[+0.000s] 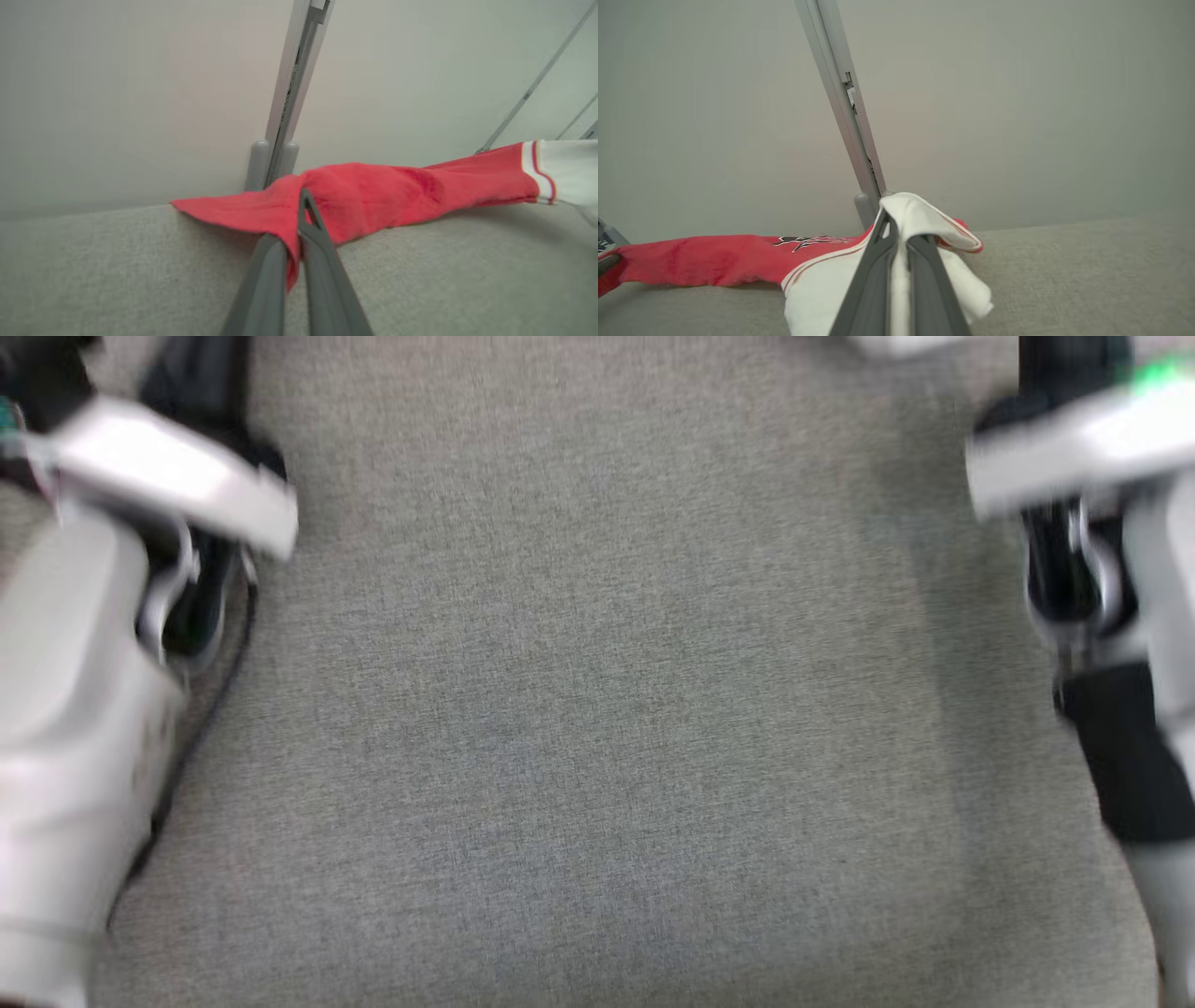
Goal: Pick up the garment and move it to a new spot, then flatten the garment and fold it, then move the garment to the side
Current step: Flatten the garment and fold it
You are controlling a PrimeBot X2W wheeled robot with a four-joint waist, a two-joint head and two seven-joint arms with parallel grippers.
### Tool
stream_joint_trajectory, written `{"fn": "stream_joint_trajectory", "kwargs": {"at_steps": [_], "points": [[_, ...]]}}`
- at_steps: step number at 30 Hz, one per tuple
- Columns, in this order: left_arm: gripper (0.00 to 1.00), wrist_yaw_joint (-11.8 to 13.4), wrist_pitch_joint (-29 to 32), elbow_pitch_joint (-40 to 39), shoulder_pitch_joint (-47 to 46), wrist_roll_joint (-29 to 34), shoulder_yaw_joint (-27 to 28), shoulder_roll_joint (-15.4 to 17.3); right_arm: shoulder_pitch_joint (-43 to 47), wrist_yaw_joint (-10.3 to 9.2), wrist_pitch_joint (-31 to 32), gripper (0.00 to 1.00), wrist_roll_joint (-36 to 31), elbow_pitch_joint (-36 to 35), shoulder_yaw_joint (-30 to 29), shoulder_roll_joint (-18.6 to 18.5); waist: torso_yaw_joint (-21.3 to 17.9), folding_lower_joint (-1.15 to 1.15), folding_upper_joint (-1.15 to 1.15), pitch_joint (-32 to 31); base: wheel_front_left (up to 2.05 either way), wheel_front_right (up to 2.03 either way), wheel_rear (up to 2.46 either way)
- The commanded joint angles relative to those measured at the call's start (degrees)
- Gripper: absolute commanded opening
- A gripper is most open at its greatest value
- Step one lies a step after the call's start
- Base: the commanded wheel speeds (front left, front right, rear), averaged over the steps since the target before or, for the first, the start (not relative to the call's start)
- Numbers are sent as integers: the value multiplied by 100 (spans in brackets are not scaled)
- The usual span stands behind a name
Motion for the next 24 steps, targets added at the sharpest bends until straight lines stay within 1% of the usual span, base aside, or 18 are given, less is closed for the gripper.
{"fn": "stream_joint_trajectory", "kwargs": {"at_steps": [1,3,4,7,11,13,14,16,18,19,20,23,24], "points": [[0,-6,1,-145,522,-164,-135,132,526,1,-48,0,112,-316,-22,-183,19,-1,0,-244,0,0,0],[0,-6,9,-423,1135,-373,-320,298,1261,1,-49,0,305,-733,-66,-329,52,-1,0,-499,0,0,0],[0,-3,7,-550,1421,-502,-324,360,1617,1,-48,0,385,-906,-71,-408,65,-1,0,-629,0,0,0],[0,9,102,-960,2248,-745,-453,501,2571,1,-43,0,626,-1344,-96,-525,105,-1,0,-1097,0,0,0],[0,246,243,-1562,3270,-1089,-477,560,3623,1,57,0,939,-1731,-299,-630,159,-1,0,-1749,0,0,0],[0,403,341,-1926,3747,-1269,-496,581,4132,1,156,0,1070,-1877,-423,-691,203,-1,0,-2055,0,0,0],[0,528,421,-2254,4183,-1529,-477,532,4625,1,272,0,1165,-2021,-471,-810,276,-1,0,-2344,0,0,0],[0,663,528,-2479,4594,-1613,-563,575,5184,1,385,0,1301,-2093,-616,-847,356,-1,0,-2605,0,0,0],[0,823,564,-2686,4968,-1737,-587,580,5695,1,536,0,1384,-2173,-709,-871,390,-1,0,-2778,0,0,0],[0,823,564,-2686,4968,-1737,-587,580,5695,1,536,0,1384,-2173,-709,-871,390,-1,0,-2778,0,0,0],[0,880,579,-2775,5151,-1806,-611,563,5923,1,614,0,1397,-2206,-741,-889,404,-1,0,-2849,0,0,0],[0,1080,618,-3138,5744,-2000,-676,545,6607,1,896,0,1426,-2284,-856,-832,405,-1,0,-2936,0,0,0],[0,1113,615,-3228,5864,-2075,-674,525,6681,1,946,0,1470,-2294,-906,-783,396,-1,0,-2932,0,0,0]]}}
